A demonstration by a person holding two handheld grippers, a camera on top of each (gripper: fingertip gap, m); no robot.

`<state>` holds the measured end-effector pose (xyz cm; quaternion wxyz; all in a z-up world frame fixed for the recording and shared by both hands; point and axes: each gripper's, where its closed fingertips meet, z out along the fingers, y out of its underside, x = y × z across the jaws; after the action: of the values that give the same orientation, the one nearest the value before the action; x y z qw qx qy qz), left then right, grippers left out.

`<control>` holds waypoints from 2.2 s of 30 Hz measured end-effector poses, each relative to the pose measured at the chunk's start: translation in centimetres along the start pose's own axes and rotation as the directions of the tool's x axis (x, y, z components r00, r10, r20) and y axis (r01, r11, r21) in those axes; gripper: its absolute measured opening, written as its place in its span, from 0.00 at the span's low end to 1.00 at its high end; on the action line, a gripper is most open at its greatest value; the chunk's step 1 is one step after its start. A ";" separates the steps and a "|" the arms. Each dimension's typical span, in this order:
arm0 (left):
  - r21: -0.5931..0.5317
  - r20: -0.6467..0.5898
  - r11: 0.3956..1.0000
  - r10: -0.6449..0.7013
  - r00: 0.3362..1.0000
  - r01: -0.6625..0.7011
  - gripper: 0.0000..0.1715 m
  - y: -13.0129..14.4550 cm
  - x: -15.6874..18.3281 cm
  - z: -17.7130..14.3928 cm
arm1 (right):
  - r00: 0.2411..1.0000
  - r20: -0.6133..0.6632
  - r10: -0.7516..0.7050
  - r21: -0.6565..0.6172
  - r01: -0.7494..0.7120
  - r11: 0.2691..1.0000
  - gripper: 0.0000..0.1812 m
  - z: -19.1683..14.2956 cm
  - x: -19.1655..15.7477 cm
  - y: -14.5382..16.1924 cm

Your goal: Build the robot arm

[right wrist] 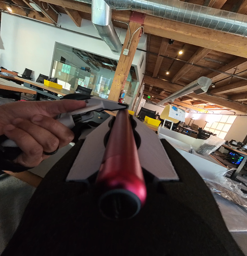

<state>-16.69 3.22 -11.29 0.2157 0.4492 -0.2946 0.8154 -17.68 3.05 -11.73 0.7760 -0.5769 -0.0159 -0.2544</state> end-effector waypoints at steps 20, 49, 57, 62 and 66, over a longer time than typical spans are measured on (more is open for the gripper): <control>-0.973 0.168 0.213 0.919 0.357 -0.090 0.10 -19.6 -4.6 -9.6 | 0.992 0.030 -0.120 -0.309 0.123 0.943 0.11 10.5 1.4 12.4; -0.701 -0.709 -0.693 0.653 0.268 -0.166 0.11 -20.7 -15.6 -12.2 | 0.992 0.068 -0.108 -0.267 0.122 0.956 0.11 11.4 0.9 13.0; -0.676 -0.736 -0.695 0.621 0.270 -0.245 0.05 -19.4 -16.3 -11.5 | 0.992 0.072 -0.103 -0.268 0.119 0.956 0.11 11.3 1.0 13.1; -0.651 -0.759 -0.705 0.609 0.230 -0.283 0.00 -19.0 -16.0 -10.9 | 0.992 0.072 -0.104 -0.270 0.120 0.955 0.12 11.3 1.0 13.0; -0.619 -0.785 -0.731 0.592 0.186 -0.286 0.00 -19.2 -15.7 -10.7 | 0.993 0.063 -0.104 -0.274 0.117 0.955 0.12 11.4 1.1 13.2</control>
<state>-3.44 23.13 -23.82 -0.1616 -0.0856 -0.9686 0.1683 -8.21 15.61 -19.24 0.6717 -0.6838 -0.0309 -0.2835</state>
